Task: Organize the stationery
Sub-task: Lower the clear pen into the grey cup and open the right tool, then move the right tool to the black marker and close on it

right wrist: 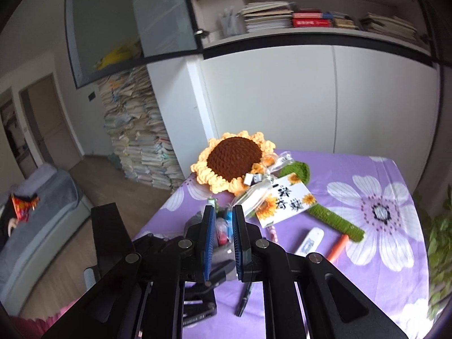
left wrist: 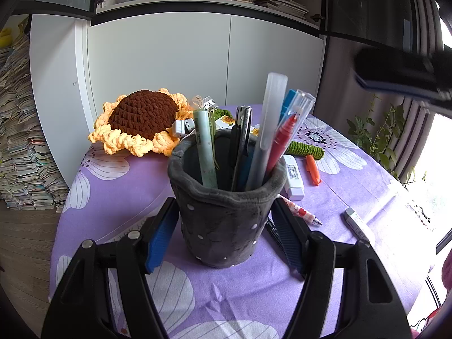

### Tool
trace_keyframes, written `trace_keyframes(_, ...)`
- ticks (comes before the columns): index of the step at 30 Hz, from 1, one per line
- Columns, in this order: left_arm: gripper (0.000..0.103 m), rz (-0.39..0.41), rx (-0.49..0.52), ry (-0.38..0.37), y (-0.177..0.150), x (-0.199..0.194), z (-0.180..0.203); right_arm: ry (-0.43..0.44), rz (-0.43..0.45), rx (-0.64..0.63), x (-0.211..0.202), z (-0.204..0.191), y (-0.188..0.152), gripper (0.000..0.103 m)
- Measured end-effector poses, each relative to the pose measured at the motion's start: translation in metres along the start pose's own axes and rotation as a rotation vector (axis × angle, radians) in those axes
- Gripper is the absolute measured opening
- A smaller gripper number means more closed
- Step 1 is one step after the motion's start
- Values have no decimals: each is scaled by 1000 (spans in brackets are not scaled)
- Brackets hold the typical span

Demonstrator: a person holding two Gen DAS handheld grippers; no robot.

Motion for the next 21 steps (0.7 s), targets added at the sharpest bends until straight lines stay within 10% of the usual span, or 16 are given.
trace_keyframes(10, 68, 1, 2, 2, 0, -1, 0, -49, -338, 137, 49, 33, -79, 11)
trace_keyframes(21, 68, -3, 0, 0, 0, 0, -1, -11, -429, 98, 88, 15, -105, 27)
Point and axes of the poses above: each gripper's, at about its wrist camera, not at the fingertips, and x roughly the way its jaws point, z to its right, y to its top, the point moved 3 cm from there along x, roughly the way its jaws point, and after that the axes turned 6 degrees about -x, right-handed, at the moved point
